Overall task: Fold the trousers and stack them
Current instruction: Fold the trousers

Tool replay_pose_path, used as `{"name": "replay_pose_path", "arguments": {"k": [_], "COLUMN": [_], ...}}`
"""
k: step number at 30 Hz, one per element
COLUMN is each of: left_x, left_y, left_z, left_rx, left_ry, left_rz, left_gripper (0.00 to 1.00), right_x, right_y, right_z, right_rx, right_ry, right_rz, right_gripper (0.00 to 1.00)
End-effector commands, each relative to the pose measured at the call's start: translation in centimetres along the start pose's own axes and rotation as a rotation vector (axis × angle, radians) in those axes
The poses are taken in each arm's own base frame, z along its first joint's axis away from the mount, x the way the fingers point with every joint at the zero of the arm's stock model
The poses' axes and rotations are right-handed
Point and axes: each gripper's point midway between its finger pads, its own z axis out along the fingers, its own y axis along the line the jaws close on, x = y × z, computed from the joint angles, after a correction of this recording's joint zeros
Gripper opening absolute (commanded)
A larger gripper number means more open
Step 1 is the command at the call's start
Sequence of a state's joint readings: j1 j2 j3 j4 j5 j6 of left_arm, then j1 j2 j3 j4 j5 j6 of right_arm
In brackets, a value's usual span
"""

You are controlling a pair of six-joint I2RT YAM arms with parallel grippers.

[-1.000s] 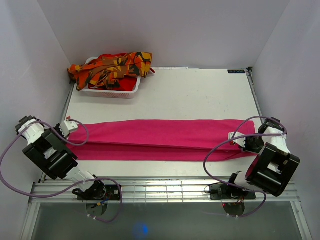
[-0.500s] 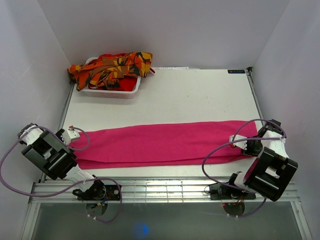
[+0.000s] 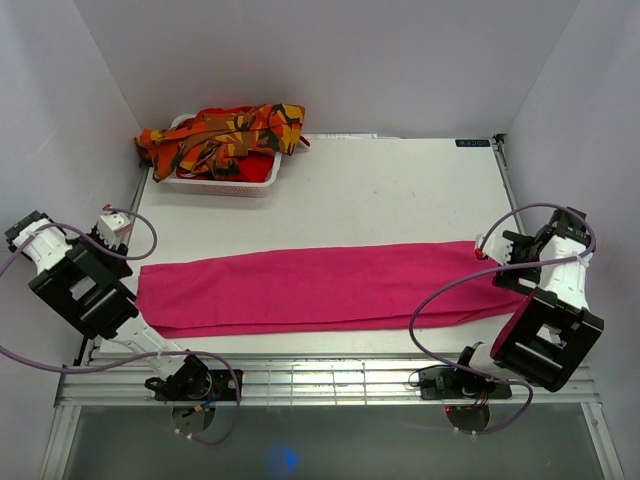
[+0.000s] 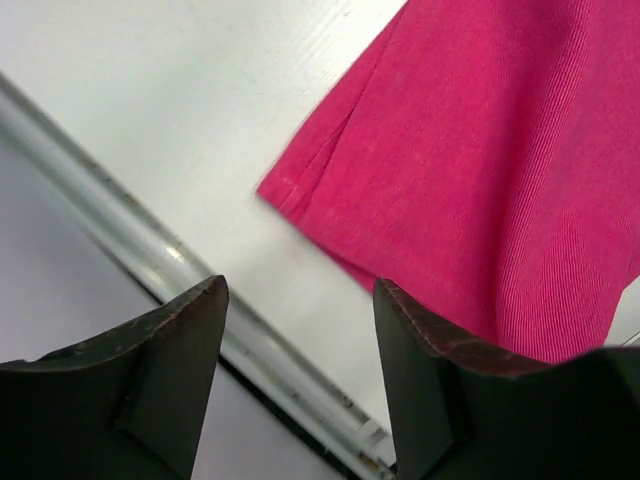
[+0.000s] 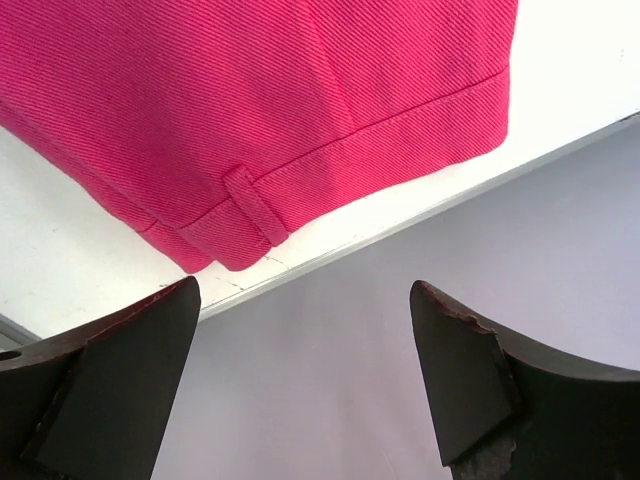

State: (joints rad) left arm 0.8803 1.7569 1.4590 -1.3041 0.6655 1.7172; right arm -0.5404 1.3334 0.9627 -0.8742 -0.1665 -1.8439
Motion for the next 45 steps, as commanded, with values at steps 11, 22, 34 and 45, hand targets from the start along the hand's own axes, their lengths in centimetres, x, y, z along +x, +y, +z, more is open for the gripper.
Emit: {"name": "replay_pose_path", "arguments": {"k": [11, 22, 34, 45], "left_x": [0.3, 3.9, 3.1, -0.3], "left_y": [-1.1, -1.6, -1.2, 0.4], "left_z": [6.7, 8.5, 7.4, 6.0], "left_rx": [0.104, 0.164, 0.117, 0.037], "left_ry": [0.077, 0.243, 0.238, 0.188], "left_rz": [-0.074, -0.117, -0.069, 0.021], "left_gripper": [0.55, 0.36, 0.00, 0.00], "right_x": [-2.9, -3.0, -2.6, -2.5], "right_y": [1.0, 1.7, 3.3, 2.9], "right_z": [1.3, 3.0, 4.7, 4.8], "right_rx": [-0.082, -0.145, -0.156, -0.155], "right_ry": [-0.042, -0.007, 0.044, 0.044], "right_rz": [0.209, 0.307, 0.275, 0.272], "right_gripper": [0.72, 0.64, 0.61, 0.58]}}
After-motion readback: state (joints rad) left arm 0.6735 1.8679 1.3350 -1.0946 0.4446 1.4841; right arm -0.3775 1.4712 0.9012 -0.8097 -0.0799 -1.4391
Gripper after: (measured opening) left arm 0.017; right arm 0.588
